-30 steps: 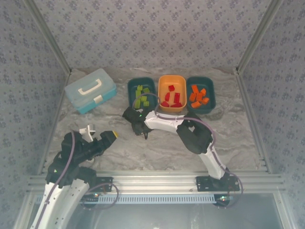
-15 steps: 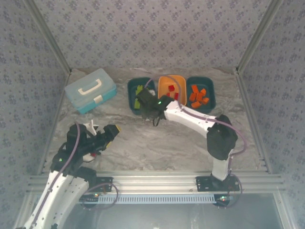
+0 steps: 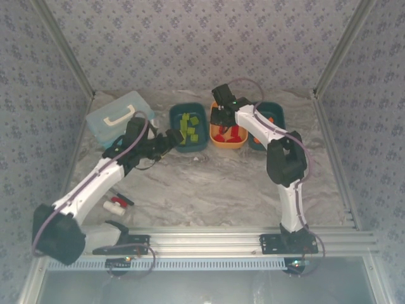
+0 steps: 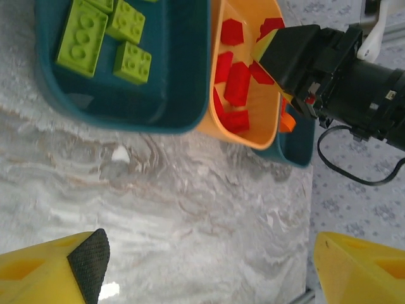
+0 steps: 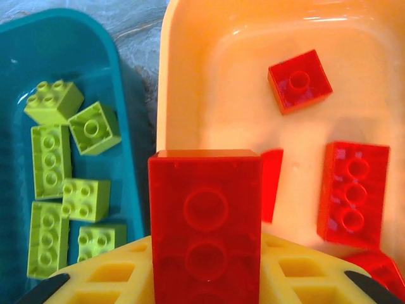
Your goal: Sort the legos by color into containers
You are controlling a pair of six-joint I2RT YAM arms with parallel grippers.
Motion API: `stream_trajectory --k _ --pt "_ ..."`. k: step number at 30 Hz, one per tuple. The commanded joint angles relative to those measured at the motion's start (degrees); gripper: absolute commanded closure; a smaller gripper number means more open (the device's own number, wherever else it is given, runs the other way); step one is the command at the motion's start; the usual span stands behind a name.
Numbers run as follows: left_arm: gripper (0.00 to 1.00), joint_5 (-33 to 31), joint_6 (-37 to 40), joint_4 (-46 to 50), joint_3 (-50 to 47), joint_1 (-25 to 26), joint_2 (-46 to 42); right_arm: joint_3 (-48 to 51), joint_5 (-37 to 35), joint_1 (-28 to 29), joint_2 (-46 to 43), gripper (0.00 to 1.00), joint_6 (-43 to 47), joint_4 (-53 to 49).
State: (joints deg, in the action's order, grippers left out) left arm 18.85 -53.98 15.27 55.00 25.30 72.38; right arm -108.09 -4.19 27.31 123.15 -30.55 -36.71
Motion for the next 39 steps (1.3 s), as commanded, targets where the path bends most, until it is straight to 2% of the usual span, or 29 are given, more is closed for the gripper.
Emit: stream_trajectory --k 1,7,11,16,22,27,28,29,30,32,33,36,37,38,39 --pt "0.15 -1.79 1.29 -6.29 4.30 0.61 5.08 -5.82 4.12 -1.53 4.28 0.64 0.52 -0.64" --pt "0.16 -2.73 3.57 -5.85 11.12 0.89 11.53 -16.19 6.86 -3.35 13.09 0.62 -0.60 -4.72" --pt "0.16 -3.21 5.36 -3.97 14.56 0.86 13.54 -17.83 8.71 -4.61 16.01 0.58 -2.15 -4.98" --pt "0.16 -2.80 6.67 -2.76 17.65 1.50 15.27 -19.24 9.68 -5.15 17.28 0.50 -1.29 -5.59" --pt "0.16 -2.64 6.86 -1.57 20.48 2.49 16.06 -17.96 8.88 -5.38 14.95 0.49 -0.37 -5.92" --pt "0.15 -4.24 7.07 0.99 21.05 2.55 14.94 -10.04 5.55 -4.77 5.13 0.44 0.74 -1.75" --pt "0.12 -5.64 7.15 2.06 20.96 2.56 14.24 -6.67 4.04 -4.36 1.07 0.39 1.17 0.09" --pt "0.02 -7.07 7.34 3.63 20.72 2.52 13.22 -2.32 2.07 -4.04 -3.23 0.33 1.73 1.97" --pt "0.01 -7.97 7.76 4.82 20.44 2.55 12.25 1.33 0.01 -3.60 -7.01 0.24 2.18 4.89" --pt "0.01 -11.10 9.95 10.79 21.42 2.57 10.59 11.50 -5.91 -2.58 -16.81 0.00 3.22 8.92" --pt "0.01 -13.25 11.20 13.83 21.86 2.71 9.82 15.71 -8.65 -2.12 -21.35 0.00 3.83 10.31" --pt "0.01 -24.18 15.64 20.27 20.00 2.65 5.14 29.07 -19.75 -0.04 -34.05 0.00 7.06 13.74" --pt "0.01 -28.46 17.04 21.97 18.89 2.23 3.44 33.52 -26.12 1.51 -38.92 0.00 7.92 14.51" --pt "0.01 -33.49 18.29 23.16 17.60 1.97 1.68 38.33 -32.14 2.57 -43.28 0.00 9.10 15.72" --pt "0.01 -39.42 18.85 24.71 16.17 1.95 0.05 43.17 -35.27 3.25 -46.99 0.00 9.86 16.74"
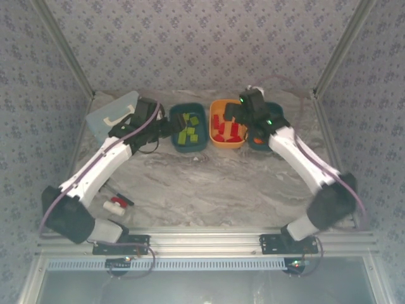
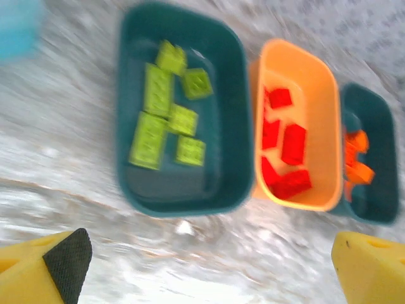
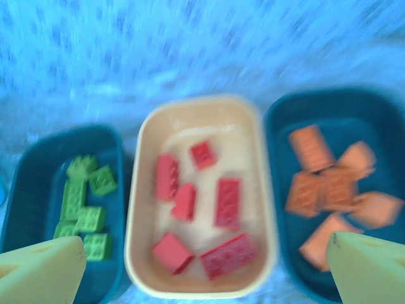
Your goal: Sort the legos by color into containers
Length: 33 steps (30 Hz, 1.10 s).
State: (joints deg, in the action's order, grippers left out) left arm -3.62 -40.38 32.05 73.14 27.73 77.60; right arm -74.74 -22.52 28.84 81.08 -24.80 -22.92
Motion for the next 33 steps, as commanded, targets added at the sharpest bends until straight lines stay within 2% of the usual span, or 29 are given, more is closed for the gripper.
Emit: stream_trajectory --k 1,2,3,5,6,7,8,9,10,13,20,21,24,28,29,31,33 --pt "0.01 -25.29 4.18 9.59 -3.99 -0.54 -6.92 13.72 -21.46 1.92 -8.79 0.00 2.46 2.23" --pt "0.01 -33.58 1.64 11.34 -6.51 -1.08 -8.60 17.56 -23.73 0.68 -12.39 0.00 0.64 1.31" --pt "0.01 -38.35 2.19 9.93 -10.09 -1.86 -10.18 21.47 -23.23 -1.35 -15.44 0.00 0.88 2.16" --pt "0.01 -42.18 13.79 -7.11 -22.80 -3.74 -14.27 31.71 -13.44 -7.98 -22.54 0.00 7.63 11.94" --pt "0.01 -43.06 16.67 -12.53 -27.24 -4.49 -15.51 36.65 -11.51 -9.90 -25.13 0.00 9.74 16.83" --pt "0.01 -40.83 19.78 -18.72 -31.53 -6.14 -16.35 41.30 -11.68 -10.94 -27.33 0.00 12.03 23.38" --pt "0.01 -34.95 23.90 -24.10 -34.51 -8.64 -16.53 45.55 -11.64 -11.98 -28.32 0.00 15.26 28.99" --pt "0.01 -28.57 26.97 -27.24 -35.96 -10.98 -16.08 47.25 -11.47 -12.61 -28.41 0.00 16.76 30.87" --pt "0.01 -25.79 28.05 -29.46 -36.52 -12.83 -14.71 47.91 -10.82 -14.15 -27.30 0.00 17.15 30.98" --pt "0.01 -23.67 31.21 -30.41 -34.41 -16.18 -7.36 47.86 -6.12 -18.99 -20.84 0.00 16.31 31.29" --pt "0.01 -19.18 32.00 -44.56 -37.90 -21.59 4.20 51.47 0.55 -24.94 -8.10 0.00 16.82 47.72" --pt "0.01 -18.18 32.41 -46.11 -38.09 -22.29 5.13 50.39 1.67 -25.59 -7.44 0.00 15.51 46.05" --pt "0.01 -15.63 35.19 -49.83 -37.22 -23.21 7.31 51.37 5.28 -27.61 -4.98 0.00 17.63 54.63" --pt "0.01 -12.32 37.46 -56.69 -37.39 -25.34 9.70 49.67 9.72 -30.29 -2.10 0.00 20.57 56.07" --pt "0.01 -11.31 37.60 -60.74 -38.86 -26.01 10.42 50.56 10.82 -30.95 -1.78 0.00 20.92 58.50" --pt "0.01 -9.71 37.44 -62.17 -39.92 -26.58 10.23 52.98 13.76 -32.75 0.14 0.00 20.34 65.00" --pt "0.01 -9.05 37.83 -66.38 -42.76 -26.54 9.21 53.43 15.48 -32.57 0.09 0.00 21.37 65.30"
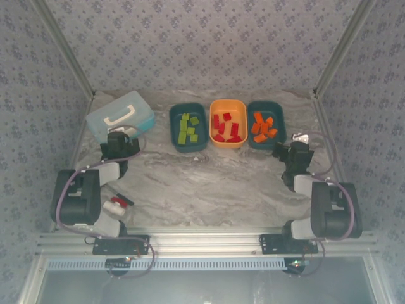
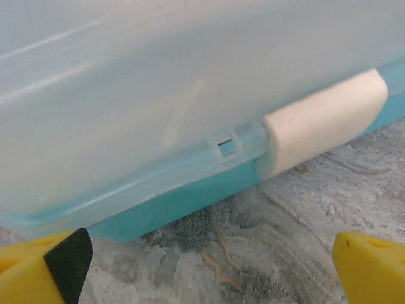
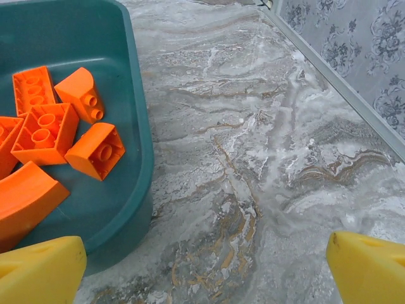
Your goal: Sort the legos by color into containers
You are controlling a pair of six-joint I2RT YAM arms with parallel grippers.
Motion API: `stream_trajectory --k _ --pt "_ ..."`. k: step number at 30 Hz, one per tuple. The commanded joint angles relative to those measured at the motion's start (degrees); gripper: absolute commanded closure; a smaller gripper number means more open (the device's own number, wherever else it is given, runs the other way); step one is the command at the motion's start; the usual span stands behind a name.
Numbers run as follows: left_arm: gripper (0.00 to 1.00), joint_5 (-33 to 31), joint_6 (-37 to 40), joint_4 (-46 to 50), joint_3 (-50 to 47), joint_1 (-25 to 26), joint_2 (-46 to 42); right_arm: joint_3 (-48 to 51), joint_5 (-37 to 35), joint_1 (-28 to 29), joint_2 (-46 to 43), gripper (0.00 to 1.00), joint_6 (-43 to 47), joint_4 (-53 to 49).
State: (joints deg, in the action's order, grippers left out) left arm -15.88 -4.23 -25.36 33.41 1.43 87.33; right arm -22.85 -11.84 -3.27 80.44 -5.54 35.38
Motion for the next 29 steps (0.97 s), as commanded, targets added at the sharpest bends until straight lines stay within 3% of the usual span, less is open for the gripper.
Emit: stream_trajectory --k 1,4,6,8,12,14,29 --pt "0.01 2.95 1.28 -11.56 -4.86 -0.34 -1.30 2.24 4.99 -0.05 1.38 0.00 2.75 9.17" --pt "0.01 2.78 -0.31 -21.59 -10.44 -1.41 -0.86 5.73 6.16 0.89 7.69 0.00 4.37 22.40" --pt "0.01 7.47 2.36 -23.65 -11.01 -0.91 0.47 3.58 8.30 0.57 5.08 0.00 4.94 14.20" --pt "0.01 10.47 3.99 -23.30 -10.78 -0.55 0.47 3.68 12.03 1.17 6.52 0.00 7.02 16.66" --pt "0.01 14.12 2.13 -21.06 -9.56 -3.03 0.64 1.58 7.54 3.17 6.57 0.00 7.96 12.85" --pt "0.01 13.96 2.28 -20.85 -9.55 -3.01 0.56 0.68 10.53 1.03 6.78 0.00 6.30 10.90" --pt "0.01 14.02 2.21 -21.22 -9.77 -2.93 0.48 0.72 9.46 1.63 6.74 0.00 6.68 11.28"
